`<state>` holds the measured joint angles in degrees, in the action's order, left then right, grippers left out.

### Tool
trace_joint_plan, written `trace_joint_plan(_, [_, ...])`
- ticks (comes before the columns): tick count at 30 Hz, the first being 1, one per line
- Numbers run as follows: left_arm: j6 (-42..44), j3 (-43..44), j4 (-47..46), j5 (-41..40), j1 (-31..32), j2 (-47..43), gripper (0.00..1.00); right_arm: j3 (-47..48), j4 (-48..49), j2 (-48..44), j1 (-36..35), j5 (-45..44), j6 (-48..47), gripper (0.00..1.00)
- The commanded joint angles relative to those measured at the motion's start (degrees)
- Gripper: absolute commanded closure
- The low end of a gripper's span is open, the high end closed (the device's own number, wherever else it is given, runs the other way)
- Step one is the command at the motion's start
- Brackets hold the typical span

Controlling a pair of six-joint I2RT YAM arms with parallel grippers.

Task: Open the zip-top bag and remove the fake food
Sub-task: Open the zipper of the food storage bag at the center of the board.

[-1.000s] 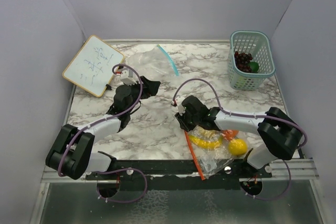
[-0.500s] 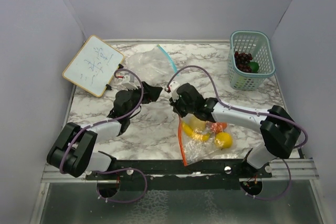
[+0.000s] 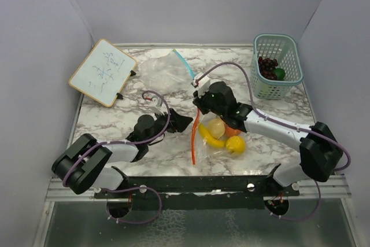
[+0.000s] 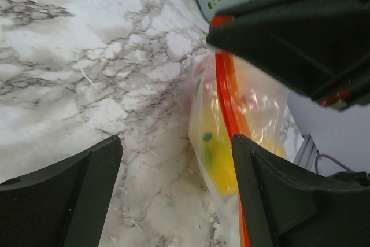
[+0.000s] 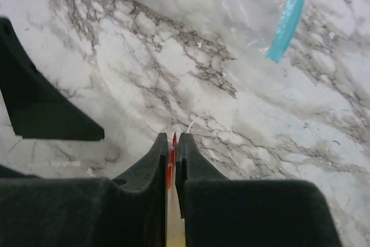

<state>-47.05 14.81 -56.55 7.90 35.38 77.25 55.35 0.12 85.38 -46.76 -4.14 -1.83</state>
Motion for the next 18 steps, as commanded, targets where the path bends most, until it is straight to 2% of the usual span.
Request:
trace_joint_plan(1, [-1.3, -2.0, -3.6, -1.7, 3.2, 0.2, 0.21, -2.0, 10.1, -4.7, 3.2, 1.4, -0.2, 0.98])
trace_joint_plan(3, [-1.4, -4.6, -3.5, -2.1, 3.3, -1.7, 0.21, -2.7, 11.2, -5.9, 3.7, 1.8, -0.2, 0.98])
trace_joint_plan(7, [0.6, -6.2, 3.5, -4.5, 3.3, -7.4, 0.20, -3.5, 12.6, -8.1, 3.9, 3.0, -0.9, 0.98])
trace_joint_plan(13, [1.7, -5.2, 4.1, -1.4, 3.3, -12.3, 0.20, -4.0, 12.7, -8.5, 3.9, 3.5, -2.3, 0.98])
trace_joint_plan(18, [1.6, -3.9, 3.2, 1.3, 3.3, -11.8, 0.20, -4.5, 13.1, -9.3, 3.9, 3.9, -2.2, 0.98])
